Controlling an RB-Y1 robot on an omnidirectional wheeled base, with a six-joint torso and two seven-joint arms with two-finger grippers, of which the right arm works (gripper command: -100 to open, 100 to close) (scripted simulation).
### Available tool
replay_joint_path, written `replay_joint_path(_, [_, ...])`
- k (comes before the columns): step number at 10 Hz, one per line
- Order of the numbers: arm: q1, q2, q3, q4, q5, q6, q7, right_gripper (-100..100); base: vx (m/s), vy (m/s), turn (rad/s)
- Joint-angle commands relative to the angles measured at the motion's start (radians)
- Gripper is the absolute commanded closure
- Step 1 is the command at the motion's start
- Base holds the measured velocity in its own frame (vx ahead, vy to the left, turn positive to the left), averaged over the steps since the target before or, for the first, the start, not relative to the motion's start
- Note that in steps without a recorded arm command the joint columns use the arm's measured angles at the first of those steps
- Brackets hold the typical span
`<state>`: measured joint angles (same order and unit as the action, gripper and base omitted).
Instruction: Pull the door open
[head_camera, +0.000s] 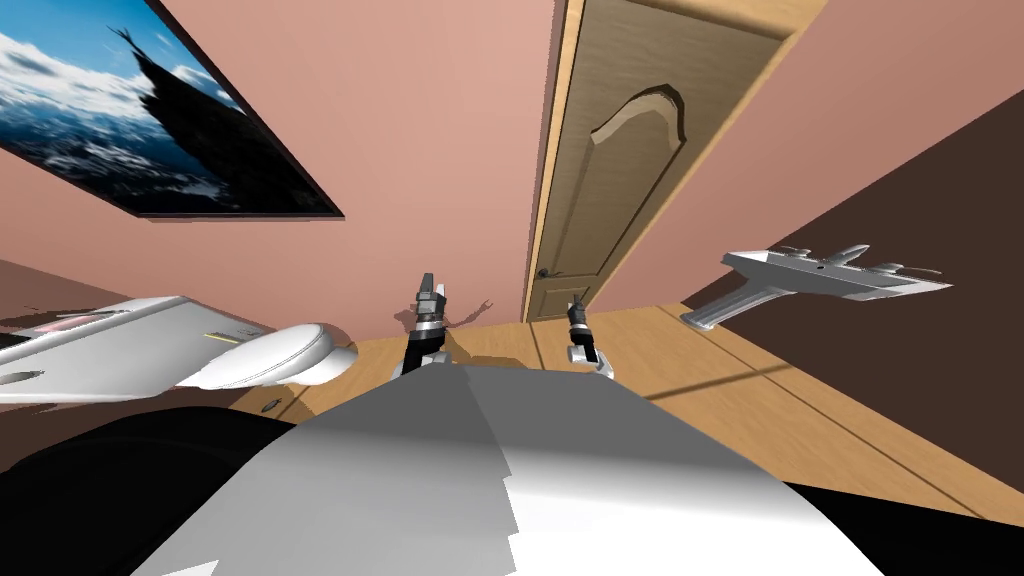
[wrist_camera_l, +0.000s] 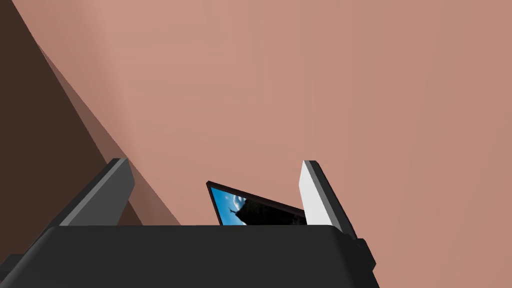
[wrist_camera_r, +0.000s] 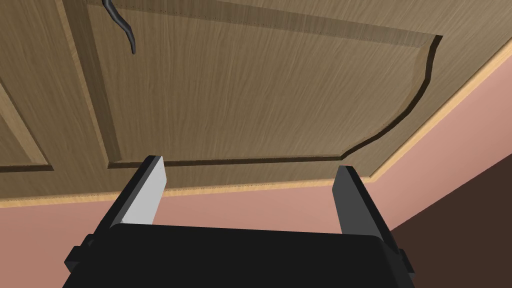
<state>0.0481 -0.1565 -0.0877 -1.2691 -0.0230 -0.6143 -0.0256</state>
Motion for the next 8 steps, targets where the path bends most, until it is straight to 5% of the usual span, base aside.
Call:
replay_joint_path(1, [-0.027, -0.009, -0.002, 0.05, -0.004, -0.007, -0.004, -100, 0.054, -0.087, 0.172])
replay_joint_path(8, [-0.101, -0.027, -0.008, 0.215, -0.014, -0.029, -0.01, -100, 0.046, -0.05, 0.093])
